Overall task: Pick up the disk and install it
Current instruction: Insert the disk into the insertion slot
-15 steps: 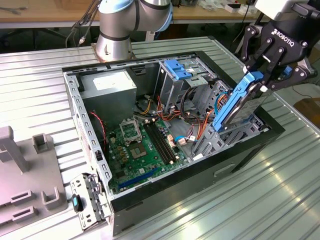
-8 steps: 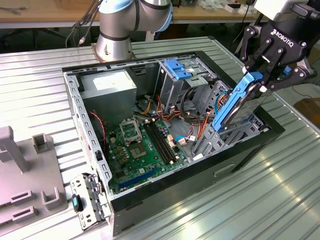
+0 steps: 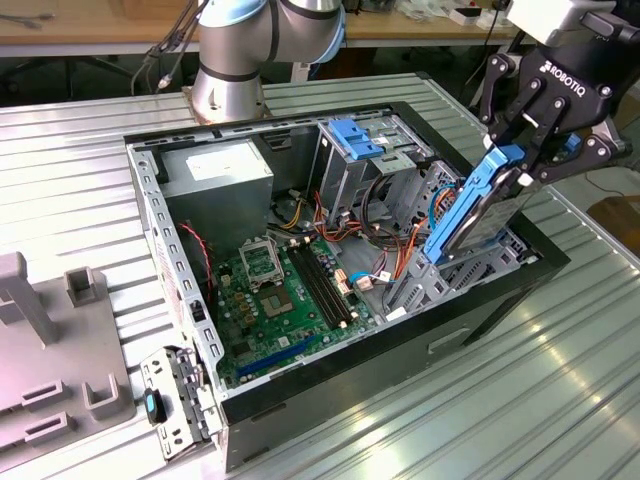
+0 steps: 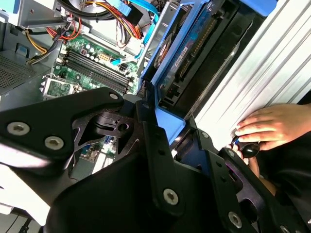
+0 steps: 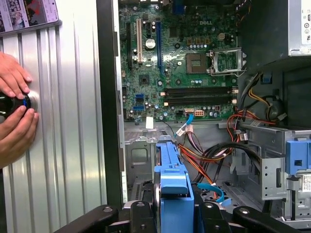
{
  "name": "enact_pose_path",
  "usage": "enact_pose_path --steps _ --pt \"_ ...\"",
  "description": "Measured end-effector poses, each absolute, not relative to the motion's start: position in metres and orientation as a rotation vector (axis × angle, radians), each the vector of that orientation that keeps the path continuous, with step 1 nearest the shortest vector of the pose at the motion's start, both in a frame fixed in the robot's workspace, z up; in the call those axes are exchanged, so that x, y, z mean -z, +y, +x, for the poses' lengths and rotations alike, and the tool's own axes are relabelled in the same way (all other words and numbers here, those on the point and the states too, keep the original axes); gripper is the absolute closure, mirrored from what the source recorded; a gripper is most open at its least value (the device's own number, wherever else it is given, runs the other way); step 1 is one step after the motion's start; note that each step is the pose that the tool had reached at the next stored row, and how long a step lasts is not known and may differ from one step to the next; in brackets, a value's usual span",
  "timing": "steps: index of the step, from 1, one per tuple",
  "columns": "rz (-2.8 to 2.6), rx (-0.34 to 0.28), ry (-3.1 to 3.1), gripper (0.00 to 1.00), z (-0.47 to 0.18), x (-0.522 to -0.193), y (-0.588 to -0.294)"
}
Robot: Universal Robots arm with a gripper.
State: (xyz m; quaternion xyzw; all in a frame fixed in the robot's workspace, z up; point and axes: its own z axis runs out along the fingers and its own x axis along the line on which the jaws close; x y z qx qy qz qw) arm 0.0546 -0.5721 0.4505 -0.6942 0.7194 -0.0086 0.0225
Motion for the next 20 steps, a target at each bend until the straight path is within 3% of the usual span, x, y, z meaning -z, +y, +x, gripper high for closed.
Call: enact_pose_path --steps 20 --pt "-2.155 0.027 2.223 0.63 0.0546 -0.4490 -0.5717"
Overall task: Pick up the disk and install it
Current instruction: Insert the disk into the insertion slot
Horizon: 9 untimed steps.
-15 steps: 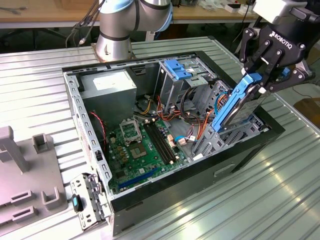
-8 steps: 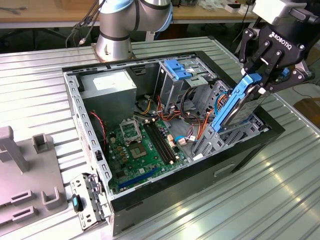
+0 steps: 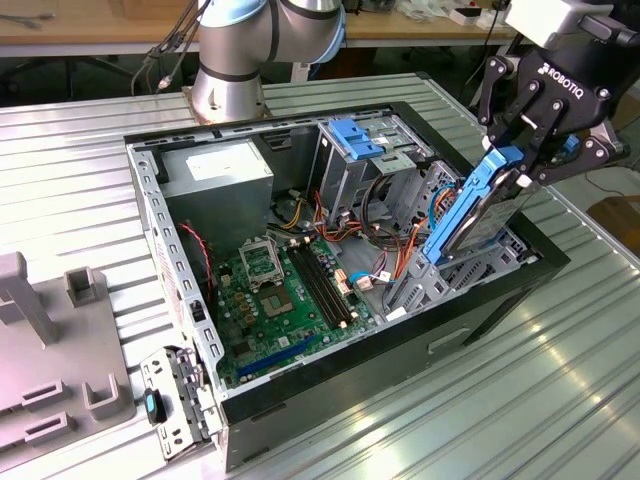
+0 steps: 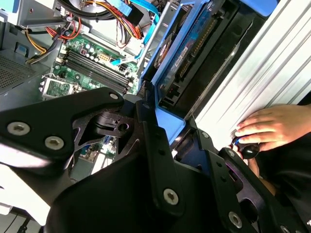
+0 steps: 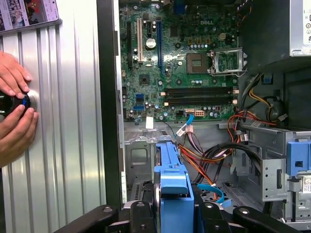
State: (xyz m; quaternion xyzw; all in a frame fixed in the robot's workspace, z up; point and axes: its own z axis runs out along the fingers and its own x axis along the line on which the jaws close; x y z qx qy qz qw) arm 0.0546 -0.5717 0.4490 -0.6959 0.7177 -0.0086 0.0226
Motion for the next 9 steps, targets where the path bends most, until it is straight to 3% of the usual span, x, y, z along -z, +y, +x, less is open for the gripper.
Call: enact_pose_path --steps 9 --pt "-2.156 0.027 2.223 0.63 0.0546 -0.4448 -0.5716"
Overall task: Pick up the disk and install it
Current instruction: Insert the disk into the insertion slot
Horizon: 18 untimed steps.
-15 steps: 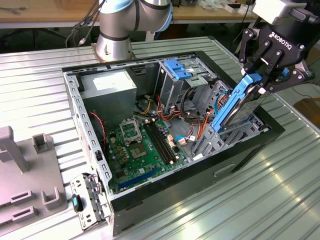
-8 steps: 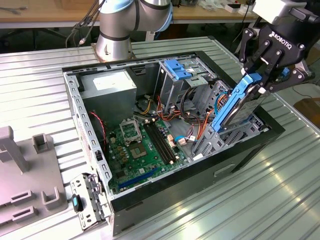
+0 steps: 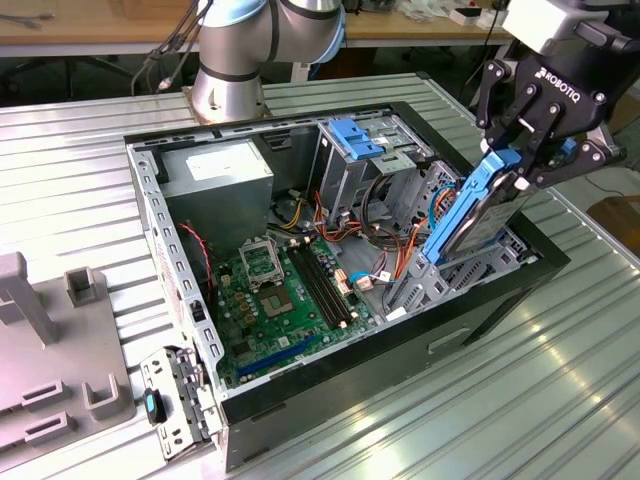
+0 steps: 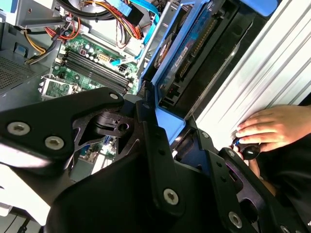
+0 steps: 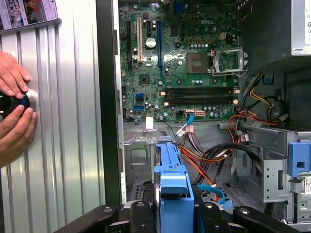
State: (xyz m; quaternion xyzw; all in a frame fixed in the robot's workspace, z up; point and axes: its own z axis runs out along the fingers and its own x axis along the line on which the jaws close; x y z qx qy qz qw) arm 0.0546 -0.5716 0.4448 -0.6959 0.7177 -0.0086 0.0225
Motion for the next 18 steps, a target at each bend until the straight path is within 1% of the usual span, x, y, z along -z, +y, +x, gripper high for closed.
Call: enact_pose_path --steps 18 --pt "-2.156 0.027 2.223 0.63 0.0546 -0.4372 -0.5717"
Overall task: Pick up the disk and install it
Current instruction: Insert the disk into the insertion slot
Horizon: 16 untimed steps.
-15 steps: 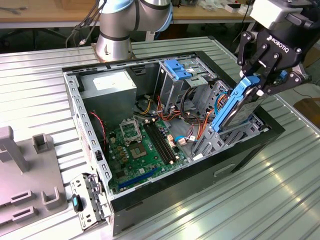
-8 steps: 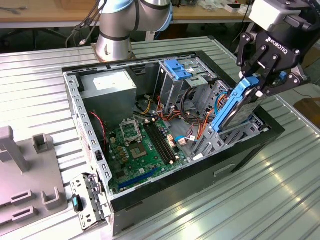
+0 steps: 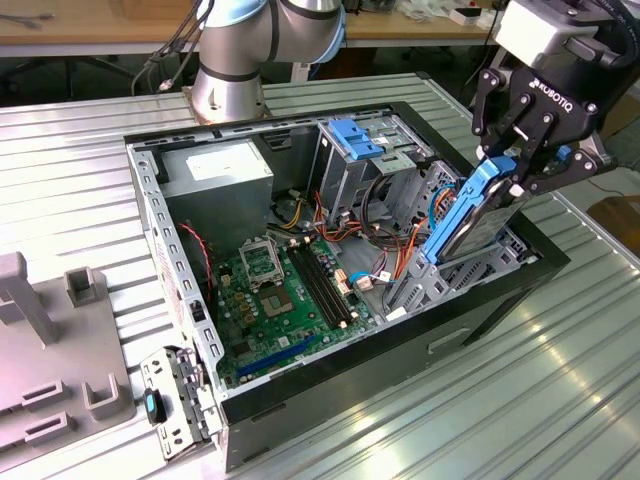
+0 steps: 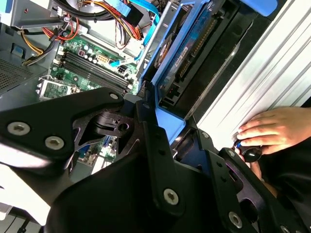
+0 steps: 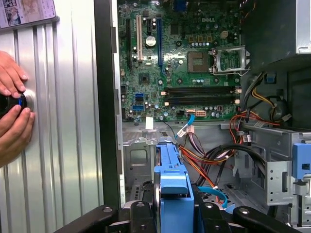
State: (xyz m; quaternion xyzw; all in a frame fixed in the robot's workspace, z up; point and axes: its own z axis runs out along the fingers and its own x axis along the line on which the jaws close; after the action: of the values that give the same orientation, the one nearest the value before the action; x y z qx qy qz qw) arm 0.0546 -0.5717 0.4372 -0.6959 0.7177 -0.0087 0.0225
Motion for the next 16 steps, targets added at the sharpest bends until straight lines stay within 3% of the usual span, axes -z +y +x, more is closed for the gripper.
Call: enact_pose_path --steps 16 --pt "-2.156 0.027 2.223 0.63 0.0546 -0.4328 -0.5716"
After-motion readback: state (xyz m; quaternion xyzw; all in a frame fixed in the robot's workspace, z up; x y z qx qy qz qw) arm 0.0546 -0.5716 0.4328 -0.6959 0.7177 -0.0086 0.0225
